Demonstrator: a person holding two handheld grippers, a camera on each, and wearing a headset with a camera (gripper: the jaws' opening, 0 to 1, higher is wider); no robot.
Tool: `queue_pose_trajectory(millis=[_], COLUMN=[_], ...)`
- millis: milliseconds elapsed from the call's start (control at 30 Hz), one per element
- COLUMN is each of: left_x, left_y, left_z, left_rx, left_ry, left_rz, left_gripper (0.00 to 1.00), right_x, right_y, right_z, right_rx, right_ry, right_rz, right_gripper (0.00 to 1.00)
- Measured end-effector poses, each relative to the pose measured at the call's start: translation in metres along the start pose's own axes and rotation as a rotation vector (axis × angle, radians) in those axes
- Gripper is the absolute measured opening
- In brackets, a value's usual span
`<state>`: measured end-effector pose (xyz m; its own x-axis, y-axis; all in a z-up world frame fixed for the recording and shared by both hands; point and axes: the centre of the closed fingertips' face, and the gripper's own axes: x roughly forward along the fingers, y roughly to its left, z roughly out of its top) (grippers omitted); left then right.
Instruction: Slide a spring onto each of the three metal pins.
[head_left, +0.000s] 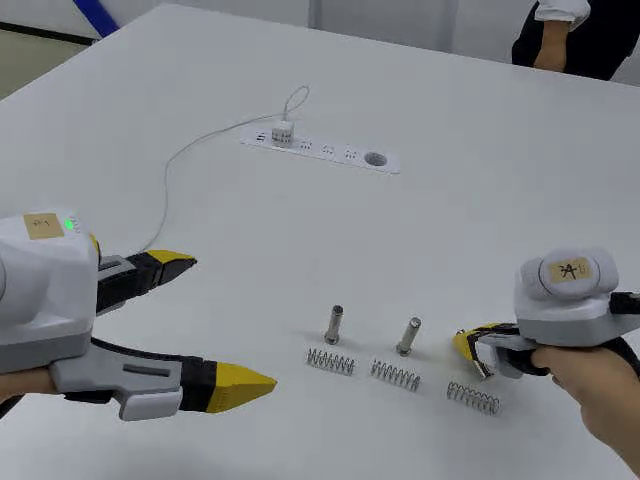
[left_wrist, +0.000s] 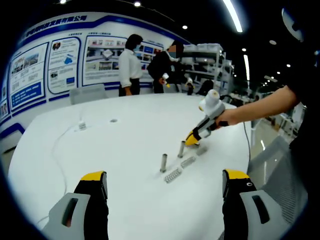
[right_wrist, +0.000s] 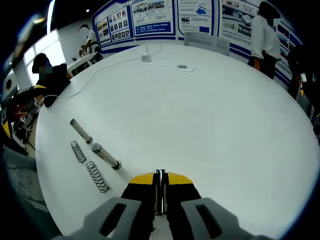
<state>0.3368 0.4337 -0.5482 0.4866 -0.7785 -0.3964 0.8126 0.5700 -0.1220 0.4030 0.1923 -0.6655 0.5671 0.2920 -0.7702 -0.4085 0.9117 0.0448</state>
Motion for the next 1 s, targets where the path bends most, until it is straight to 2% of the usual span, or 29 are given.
queue_pose_trajectory(millis=[1000], left_x=[0.006], left_y=[-0.01], left_z=[0.008], left_rx=[0.019], left_ry=[-0.005], left_rz=[-0.024], left_gripper=[0.98], right_x=[-0.025], right_y=[-0.002], right_z=[0.006], right_rx=[0.002], right_ry=[-0.136], right_rz=[-0.001], right_gripper=[0.07])
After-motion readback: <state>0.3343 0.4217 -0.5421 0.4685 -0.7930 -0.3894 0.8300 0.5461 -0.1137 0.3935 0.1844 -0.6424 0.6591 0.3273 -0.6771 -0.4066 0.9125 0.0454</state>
